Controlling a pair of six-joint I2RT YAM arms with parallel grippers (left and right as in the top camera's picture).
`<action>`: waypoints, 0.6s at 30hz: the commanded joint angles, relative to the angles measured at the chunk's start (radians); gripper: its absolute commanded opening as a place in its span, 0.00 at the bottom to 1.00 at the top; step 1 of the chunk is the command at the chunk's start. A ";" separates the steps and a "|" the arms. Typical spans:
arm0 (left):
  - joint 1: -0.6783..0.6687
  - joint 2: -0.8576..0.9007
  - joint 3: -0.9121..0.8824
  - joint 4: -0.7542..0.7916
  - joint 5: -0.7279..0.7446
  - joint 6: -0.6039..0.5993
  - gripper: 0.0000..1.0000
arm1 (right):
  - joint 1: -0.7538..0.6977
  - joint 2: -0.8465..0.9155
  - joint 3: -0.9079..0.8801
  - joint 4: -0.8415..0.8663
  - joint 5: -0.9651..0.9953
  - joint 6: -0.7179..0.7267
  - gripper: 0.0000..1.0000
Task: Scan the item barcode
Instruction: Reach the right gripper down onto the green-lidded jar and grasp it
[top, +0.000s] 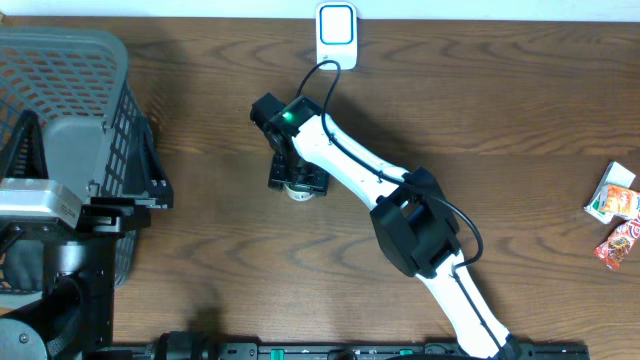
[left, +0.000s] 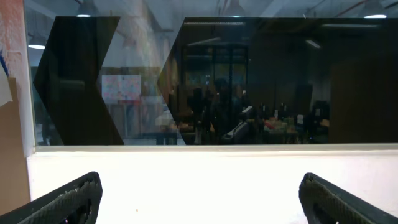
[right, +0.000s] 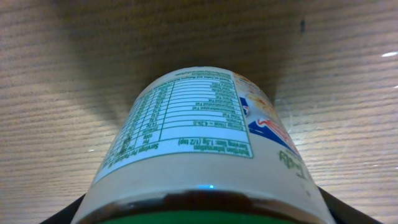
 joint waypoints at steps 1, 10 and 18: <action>-0.004 -0.010 0.003 0.005 0.012 -0.014 0.99 | -0.012 -0.006 0.001 0.000 0.027 -0.031 0.61; -0.004 -0.010 0.003 0.005 0.012 -0.014 0.99 | -0.018 -0.006 0.013 -0.061 0.023 -0.118 0.47; -0.004 -0.010 0.003 0.005 0.012 -0.015 0.99 | -0.066 -0.035 0.104 -0.237 -0.012 -0.216 0.48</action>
